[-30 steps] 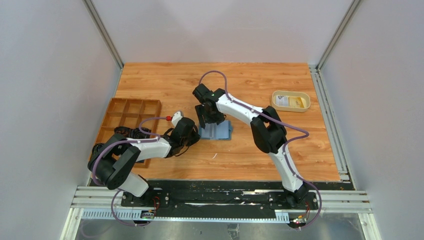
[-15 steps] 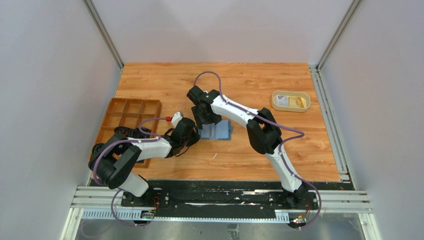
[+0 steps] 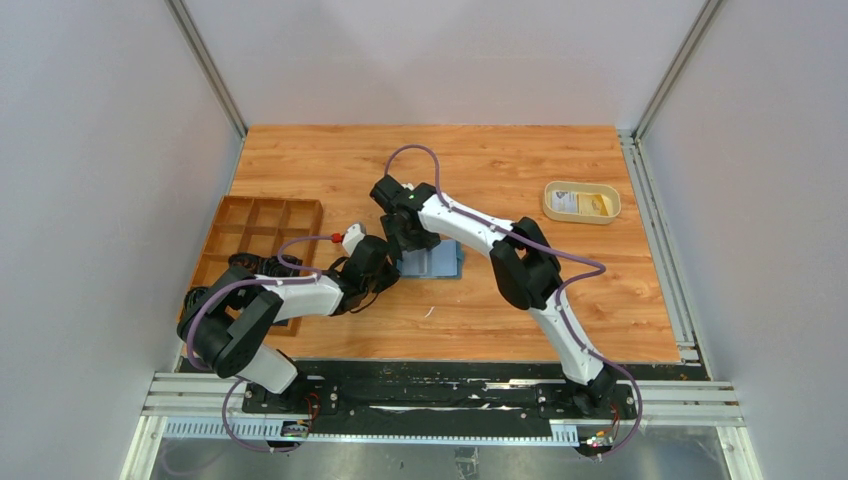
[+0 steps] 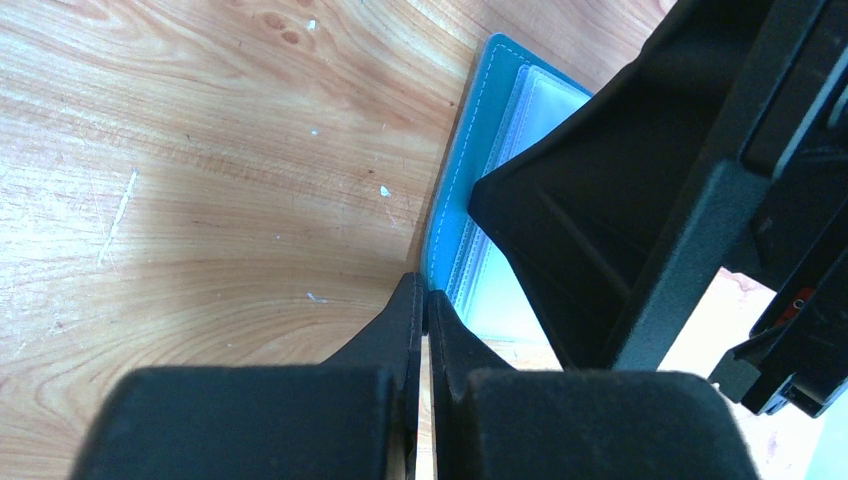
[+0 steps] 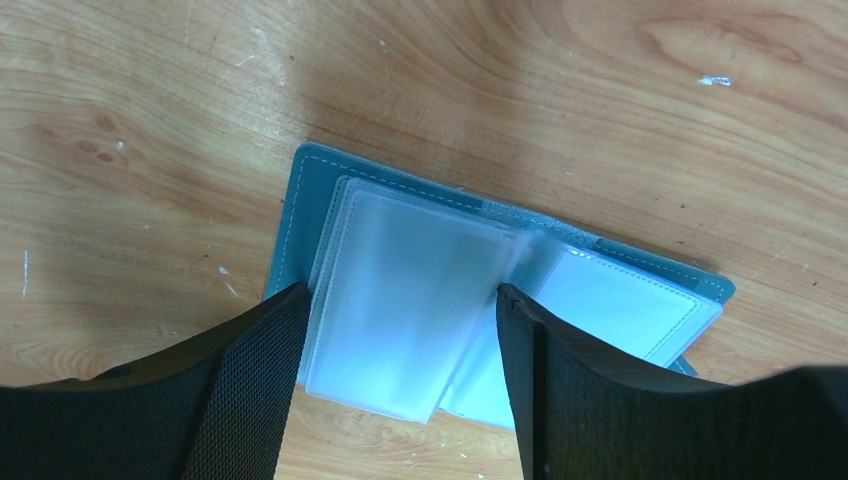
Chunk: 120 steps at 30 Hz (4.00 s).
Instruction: Take the credit cards out of the card holder
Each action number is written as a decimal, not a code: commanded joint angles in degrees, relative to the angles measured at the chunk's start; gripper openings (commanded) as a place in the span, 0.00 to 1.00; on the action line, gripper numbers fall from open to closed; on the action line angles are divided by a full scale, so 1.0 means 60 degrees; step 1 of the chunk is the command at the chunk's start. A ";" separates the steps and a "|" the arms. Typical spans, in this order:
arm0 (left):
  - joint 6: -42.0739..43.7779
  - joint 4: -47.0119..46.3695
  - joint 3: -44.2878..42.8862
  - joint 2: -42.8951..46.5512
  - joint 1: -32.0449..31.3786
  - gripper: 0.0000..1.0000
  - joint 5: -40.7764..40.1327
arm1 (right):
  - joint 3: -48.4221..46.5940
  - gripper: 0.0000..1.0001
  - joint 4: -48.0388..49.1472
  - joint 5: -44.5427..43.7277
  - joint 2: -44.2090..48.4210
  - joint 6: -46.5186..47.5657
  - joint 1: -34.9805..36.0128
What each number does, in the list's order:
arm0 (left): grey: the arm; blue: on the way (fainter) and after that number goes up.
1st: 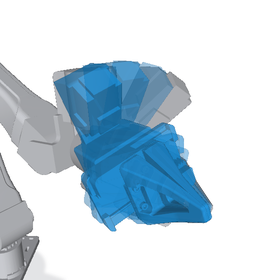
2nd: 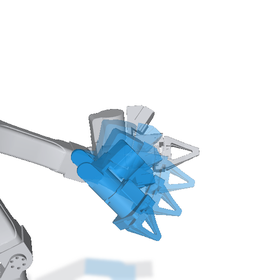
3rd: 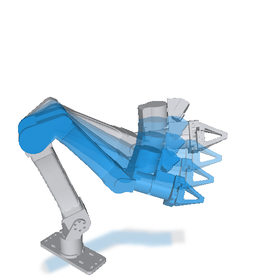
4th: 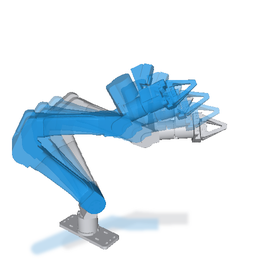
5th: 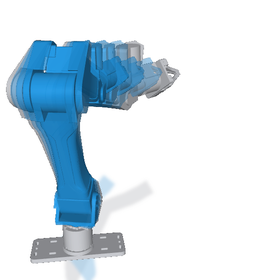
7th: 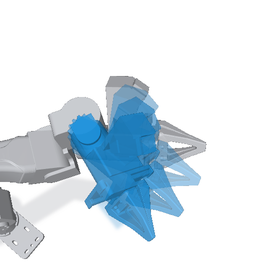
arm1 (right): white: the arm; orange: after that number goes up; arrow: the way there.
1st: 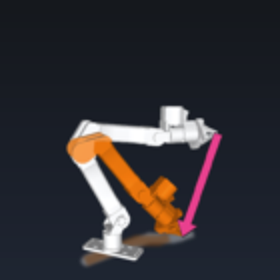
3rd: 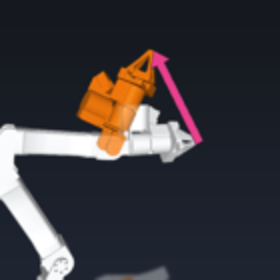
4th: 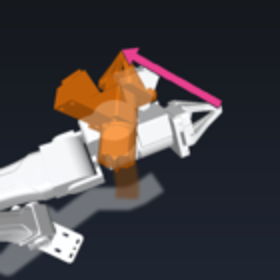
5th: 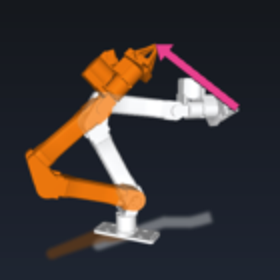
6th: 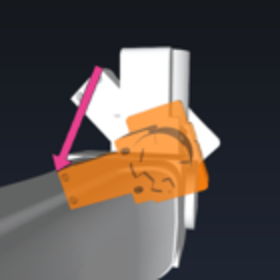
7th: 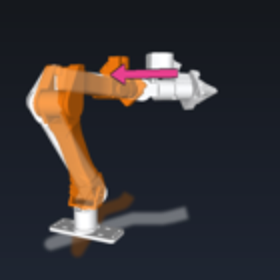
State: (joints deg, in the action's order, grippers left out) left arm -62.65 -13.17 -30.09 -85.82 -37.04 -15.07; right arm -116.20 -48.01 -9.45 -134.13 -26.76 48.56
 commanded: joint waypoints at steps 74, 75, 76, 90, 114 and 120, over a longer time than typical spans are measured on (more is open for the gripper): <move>-0.1707 0.0828 0.0095 0.0244 0.0004 0.00 -0.1522 | 1.2034 0.85 0.9785 0.3899 0.6317 -0.3140 -0.1880; -0.1715 0.0861 0.0107 0.0286 -0.0002 0.00 -0.1543 | 1.2094 0.84 0.9927 0.3972 0.6221 -0.3217 -0.1881; -0.1730 0.0908 0.0107 0.0322 0.0005 0.00 -0.1565 | 1.2124 0.82 1.0046 0.4021 0.6140 -0.3289 -0.1882; -0.0972 0.1101 -0.0096 0.0359 0.0006 0.00 -0.1061 | 1.2507 0.00 1.1019 0.4682 0.5923 -0.3301 -0.2691; 0.0119 -0.2598 -0.0075 -0.2084 0.1588 0.53 0.3363 | 0.9441 0.00 0.9466 0.9084 0.3639 -0.0127 -0.5056; 0.0144 -0.2639 0.0219 -0.1738 0.1895 0.46 0.3252 | 0.9368 0.00 0.9466 0.9366 0.3522 0.0003 -0.5344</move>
State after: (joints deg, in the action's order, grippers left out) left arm -62.57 -32.16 -31.22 -96.16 -27.00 4.10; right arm -58.52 10.52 43.79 -111.39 -28.60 18.41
